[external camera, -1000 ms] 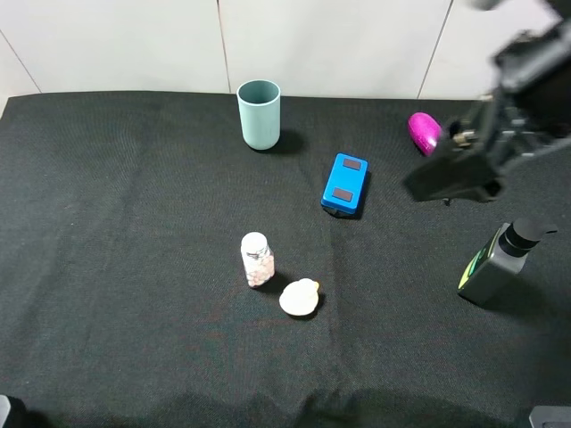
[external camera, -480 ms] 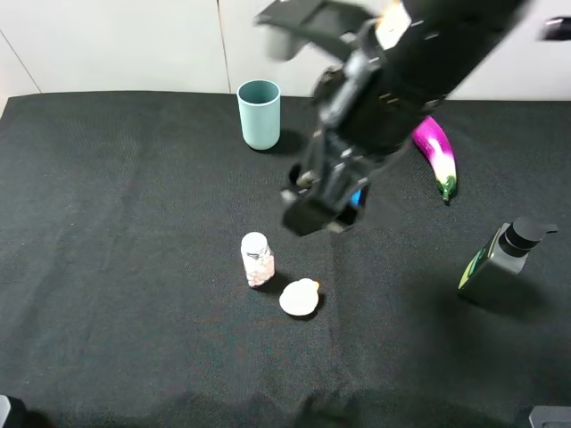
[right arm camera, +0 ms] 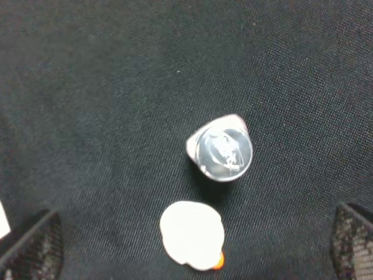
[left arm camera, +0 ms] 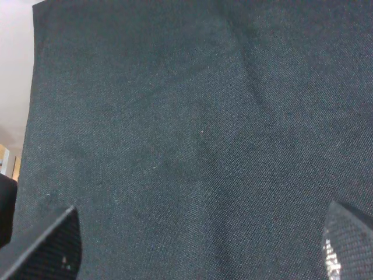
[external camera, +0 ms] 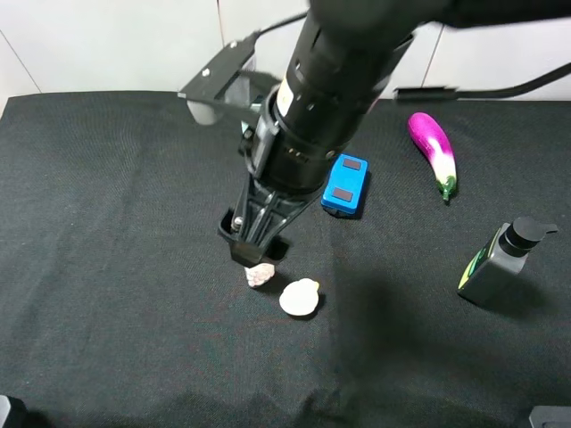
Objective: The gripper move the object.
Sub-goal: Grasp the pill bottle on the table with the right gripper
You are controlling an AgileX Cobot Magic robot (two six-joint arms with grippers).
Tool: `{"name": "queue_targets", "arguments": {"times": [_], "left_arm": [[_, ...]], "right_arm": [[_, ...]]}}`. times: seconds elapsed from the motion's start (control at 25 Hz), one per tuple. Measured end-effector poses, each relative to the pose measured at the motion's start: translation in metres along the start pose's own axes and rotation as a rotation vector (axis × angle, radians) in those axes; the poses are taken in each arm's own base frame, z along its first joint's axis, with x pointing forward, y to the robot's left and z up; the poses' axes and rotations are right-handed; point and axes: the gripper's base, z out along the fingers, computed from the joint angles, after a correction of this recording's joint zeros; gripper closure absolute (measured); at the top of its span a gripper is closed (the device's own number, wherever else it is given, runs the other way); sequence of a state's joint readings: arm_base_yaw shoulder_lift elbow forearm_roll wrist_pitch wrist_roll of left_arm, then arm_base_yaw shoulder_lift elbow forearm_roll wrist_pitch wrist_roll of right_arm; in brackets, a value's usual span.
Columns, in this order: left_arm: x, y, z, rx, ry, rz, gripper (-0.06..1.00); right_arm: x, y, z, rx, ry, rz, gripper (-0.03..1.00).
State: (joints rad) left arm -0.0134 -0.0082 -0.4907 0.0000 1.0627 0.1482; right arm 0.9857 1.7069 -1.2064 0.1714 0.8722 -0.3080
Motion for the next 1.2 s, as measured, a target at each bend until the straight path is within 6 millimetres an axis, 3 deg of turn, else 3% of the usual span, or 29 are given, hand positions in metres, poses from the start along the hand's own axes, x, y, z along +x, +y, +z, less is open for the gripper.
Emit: {"name": "queue_targets", "arguments": {"times": [0.32,1.2], "left_arm": [[0.000,0.000,0.000,0.000,0.000,0.000,0.06],[0.000,0.000,0.000,0.000,0.000,0.000,0.06]], "right_arm": [[-0.005,-0.006,0.035,0.004,0.019,0.014,0.27],[-0.003,-0.017,0.103,0.017,0.080,0.018,0.27]]}}
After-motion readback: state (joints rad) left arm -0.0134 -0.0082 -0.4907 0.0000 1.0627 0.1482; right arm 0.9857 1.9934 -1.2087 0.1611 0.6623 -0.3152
